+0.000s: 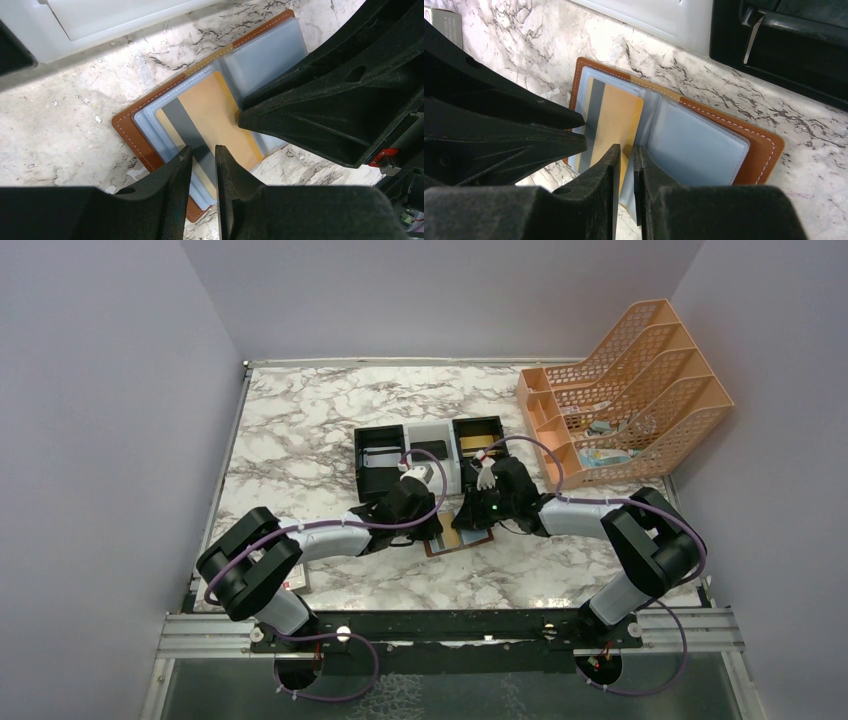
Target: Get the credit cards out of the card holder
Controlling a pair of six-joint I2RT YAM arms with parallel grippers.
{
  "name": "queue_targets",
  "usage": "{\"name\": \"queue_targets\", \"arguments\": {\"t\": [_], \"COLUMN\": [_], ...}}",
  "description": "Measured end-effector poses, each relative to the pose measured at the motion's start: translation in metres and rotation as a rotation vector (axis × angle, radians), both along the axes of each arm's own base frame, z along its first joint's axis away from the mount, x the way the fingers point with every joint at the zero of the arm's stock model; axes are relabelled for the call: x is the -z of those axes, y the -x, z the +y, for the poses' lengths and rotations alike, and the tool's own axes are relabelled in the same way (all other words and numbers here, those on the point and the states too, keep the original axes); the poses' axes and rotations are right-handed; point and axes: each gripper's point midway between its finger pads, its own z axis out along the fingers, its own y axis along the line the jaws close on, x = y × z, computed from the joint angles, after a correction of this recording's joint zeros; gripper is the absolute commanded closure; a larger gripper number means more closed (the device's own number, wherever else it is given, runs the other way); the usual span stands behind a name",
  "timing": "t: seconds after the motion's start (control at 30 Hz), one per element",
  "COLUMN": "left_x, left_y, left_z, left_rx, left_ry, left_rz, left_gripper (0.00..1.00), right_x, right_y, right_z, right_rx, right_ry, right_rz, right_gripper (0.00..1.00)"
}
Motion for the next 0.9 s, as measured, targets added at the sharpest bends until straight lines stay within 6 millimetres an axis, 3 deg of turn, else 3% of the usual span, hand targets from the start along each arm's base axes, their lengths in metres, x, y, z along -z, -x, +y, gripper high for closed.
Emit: {"name": "queue_targets", "arguments": {"t": [0.9], "left_x": [0.001], "left_y": [0.0008], "left_z": [0.0002], "left_rx": [0.014], "left_ry": [-0.055], "left_rz": [-0.004], "left_gripper": [0.76], "right_x": [0.0058], "right_y": [-0.0006], "right_z": [0.0059], "right_rx": [0.001], "right_ry": [-0.067], "right_rz": [0.07], "right_gripper": [0.83]}}
